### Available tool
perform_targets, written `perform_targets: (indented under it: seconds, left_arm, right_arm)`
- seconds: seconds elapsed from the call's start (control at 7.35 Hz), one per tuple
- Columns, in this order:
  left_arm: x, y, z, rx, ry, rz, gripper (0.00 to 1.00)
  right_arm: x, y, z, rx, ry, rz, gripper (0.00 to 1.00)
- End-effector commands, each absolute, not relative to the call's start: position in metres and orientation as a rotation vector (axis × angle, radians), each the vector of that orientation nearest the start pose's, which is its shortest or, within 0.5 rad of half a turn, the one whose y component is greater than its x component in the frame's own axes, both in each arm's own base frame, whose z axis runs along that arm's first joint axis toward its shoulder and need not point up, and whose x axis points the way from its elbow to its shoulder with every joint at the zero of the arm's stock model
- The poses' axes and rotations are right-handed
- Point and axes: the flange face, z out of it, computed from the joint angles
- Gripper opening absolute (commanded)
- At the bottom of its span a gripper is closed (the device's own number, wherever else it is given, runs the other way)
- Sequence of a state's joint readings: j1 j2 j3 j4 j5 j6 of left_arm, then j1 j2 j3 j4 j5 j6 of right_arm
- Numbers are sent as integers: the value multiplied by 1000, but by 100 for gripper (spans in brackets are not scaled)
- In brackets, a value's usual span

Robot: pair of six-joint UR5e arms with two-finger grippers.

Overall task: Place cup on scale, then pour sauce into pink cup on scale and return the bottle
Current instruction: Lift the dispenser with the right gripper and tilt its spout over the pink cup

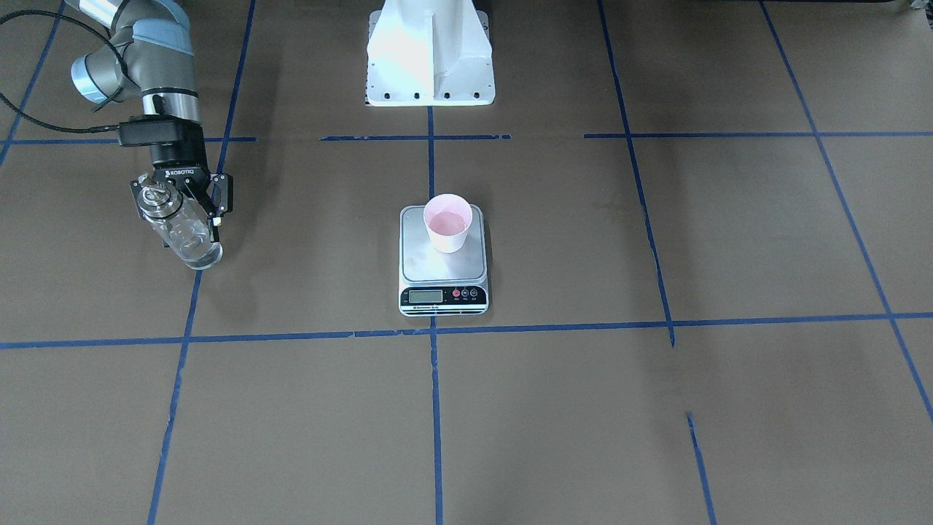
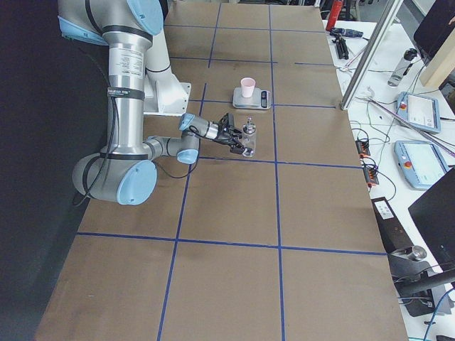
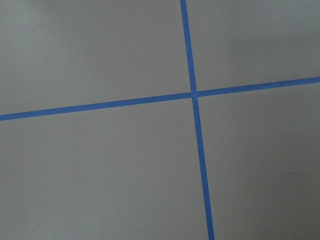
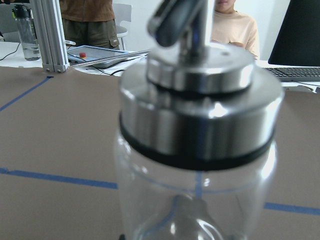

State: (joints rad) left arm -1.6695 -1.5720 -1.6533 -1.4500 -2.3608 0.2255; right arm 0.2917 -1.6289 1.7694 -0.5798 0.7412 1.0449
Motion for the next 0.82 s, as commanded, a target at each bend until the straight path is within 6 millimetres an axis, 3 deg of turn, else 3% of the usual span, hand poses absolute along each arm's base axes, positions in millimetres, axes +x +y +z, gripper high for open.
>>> perform_targets:
  seconds: [0.0,0.14,0.41,0.54,0.68]
  left_arm:
    - [-111,-480,629,100,783,108,100]
    - [-111,-480,629,99,783,107,100]
    - [-111,-480,629,99,785,106,100]
    - [-111,-479,631,96,784,104,100]
    - [-111,-480,630,97,785,105,100]
  right_arm:
    - [-400,-366,425,1188,-572,160,0]
    - [-416,-385,408,1168,-469,122,0]
    - [-470,-422,317,1110,-301,61,0]
    - [-483,-424,296,1084,-247,27,0]
    - [-486,-424,299,1075,-194,-9,0]
